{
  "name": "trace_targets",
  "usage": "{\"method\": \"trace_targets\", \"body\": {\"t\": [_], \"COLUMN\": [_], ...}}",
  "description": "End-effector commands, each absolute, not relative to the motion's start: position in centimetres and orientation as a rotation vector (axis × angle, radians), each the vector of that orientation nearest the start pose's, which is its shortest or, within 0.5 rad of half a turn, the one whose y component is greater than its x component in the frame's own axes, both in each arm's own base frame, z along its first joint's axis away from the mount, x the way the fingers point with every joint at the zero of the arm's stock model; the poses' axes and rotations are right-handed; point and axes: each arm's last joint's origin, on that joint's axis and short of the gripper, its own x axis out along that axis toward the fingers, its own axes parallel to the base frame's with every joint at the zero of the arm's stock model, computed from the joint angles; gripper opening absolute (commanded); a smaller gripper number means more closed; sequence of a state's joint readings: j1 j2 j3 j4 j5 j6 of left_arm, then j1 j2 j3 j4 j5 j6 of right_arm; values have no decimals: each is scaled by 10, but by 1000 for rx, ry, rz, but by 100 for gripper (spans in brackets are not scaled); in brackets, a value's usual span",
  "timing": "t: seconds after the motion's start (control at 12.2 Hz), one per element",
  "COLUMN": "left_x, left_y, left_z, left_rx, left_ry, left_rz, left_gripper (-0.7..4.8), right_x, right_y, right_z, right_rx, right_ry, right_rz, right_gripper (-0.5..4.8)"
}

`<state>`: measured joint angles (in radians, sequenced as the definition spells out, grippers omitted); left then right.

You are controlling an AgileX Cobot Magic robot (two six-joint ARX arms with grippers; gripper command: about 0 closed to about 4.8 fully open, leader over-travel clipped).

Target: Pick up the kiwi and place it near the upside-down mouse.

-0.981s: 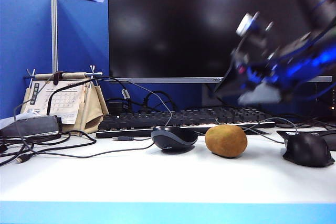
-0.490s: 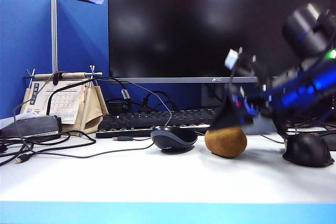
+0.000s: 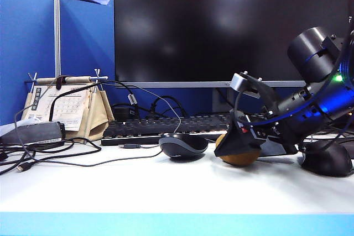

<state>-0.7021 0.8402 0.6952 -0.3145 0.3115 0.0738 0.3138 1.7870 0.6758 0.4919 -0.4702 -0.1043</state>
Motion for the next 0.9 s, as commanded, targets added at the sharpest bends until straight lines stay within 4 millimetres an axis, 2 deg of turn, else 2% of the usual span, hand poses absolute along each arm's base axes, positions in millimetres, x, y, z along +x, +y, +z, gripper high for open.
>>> {"method": "trace_targets", "body": {"t": [0.08,0.25,0.49,0.74,0.82,0.9], "left_x": [131,131,130,130,130,130], "left_y": [-122,-122,-122,-122,-122,-122], "left_z": [281,281,279,279,280,280], "left_rx": [156,156,160,160,163,167], "left_ry": [460,465,482,479,473,471], "left_rz": [-1017,-1017,-1016,-1016,-1016,-1017], "left_gripper": [80,80,80,80,80,80], "right_x": [297,297,298,290,272,254], "right_y": [111,111,113,113,129,151], "right_z": [116,116,128,168,196,205], "right_rx": [-22,1,104,136,89,22], "right_ry": [597,604,577,468,388,358], "right_rz": [784,780,851,900,997,1092], "right_gripper": [289,241,242,242,242,242]}}
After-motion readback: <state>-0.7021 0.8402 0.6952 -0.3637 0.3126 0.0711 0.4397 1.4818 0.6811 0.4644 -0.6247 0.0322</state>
